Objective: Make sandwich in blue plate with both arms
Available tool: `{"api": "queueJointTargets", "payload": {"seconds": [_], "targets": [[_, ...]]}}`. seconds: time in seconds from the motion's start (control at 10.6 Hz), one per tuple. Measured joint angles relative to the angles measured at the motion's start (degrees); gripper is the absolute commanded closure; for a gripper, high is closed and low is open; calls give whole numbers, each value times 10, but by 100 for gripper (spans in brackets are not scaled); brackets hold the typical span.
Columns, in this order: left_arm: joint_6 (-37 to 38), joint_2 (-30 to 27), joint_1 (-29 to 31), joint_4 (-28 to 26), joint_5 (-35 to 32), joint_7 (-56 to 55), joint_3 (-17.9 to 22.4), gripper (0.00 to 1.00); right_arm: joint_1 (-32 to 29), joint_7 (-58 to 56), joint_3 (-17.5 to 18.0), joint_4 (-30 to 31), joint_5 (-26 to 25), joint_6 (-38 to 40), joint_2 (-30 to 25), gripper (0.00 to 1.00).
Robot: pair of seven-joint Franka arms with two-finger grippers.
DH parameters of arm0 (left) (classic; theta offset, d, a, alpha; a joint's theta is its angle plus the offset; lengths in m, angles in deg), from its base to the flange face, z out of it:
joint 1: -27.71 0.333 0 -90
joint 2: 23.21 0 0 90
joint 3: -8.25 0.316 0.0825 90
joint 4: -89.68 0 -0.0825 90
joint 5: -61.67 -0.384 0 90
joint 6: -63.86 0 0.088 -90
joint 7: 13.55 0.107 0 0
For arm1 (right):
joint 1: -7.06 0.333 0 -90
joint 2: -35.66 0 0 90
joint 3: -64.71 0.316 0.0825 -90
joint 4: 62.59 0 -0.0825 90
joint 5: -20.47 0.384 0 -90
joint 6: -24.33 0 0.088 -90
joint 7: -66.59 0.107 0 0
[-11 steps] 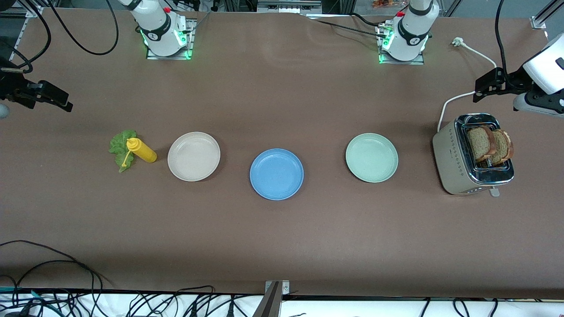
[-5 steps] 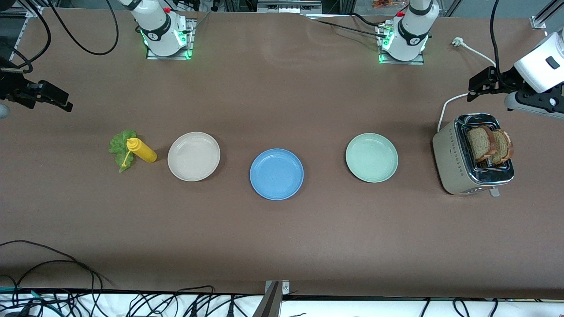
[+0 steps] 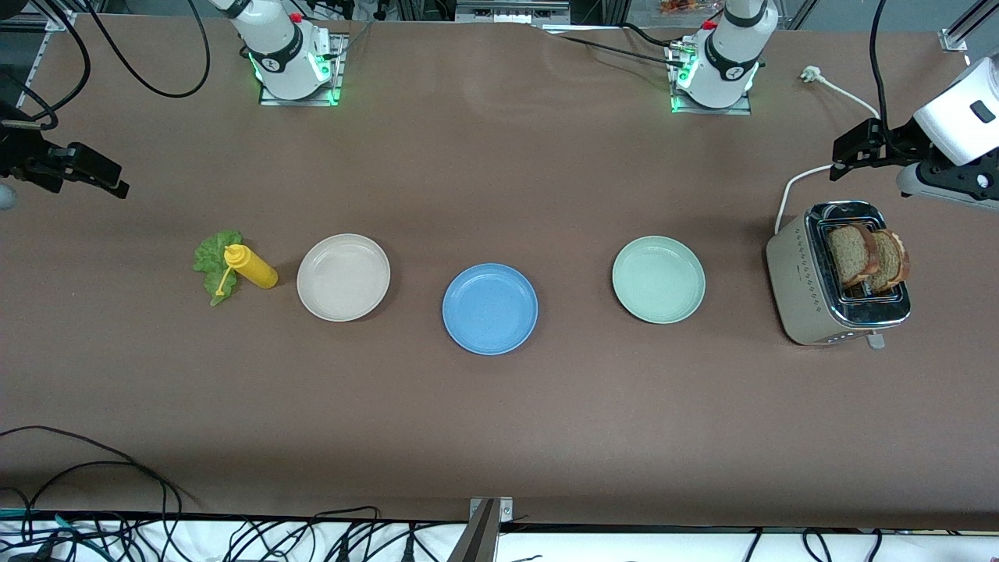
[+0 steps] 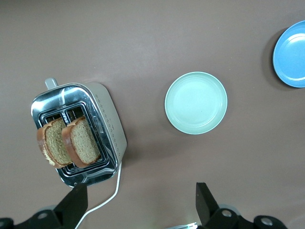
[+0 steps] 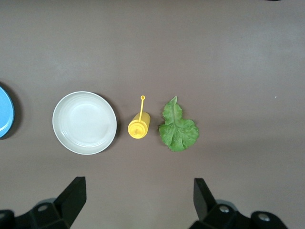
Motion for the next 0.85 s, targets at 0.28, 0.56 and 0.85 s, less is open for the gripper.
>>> {"api": "queueJointTargets", "payload": {"seconds": [0.28, 0.56, 0.85], "targets": [[0, 0, 3, 0, -6, 0, 0, 0, 0, 0, 0, 0, 0, 0, 0, 0], [0, 0, 11, 0, -6, -1, 0, 0, 0, 0, 0, 0, 0, 0, 0, 0], [-1, 0, 11, 0, -6, -1, 0, 0, 0, 0, 0, 0, 0, 0, 0, 0]]}}
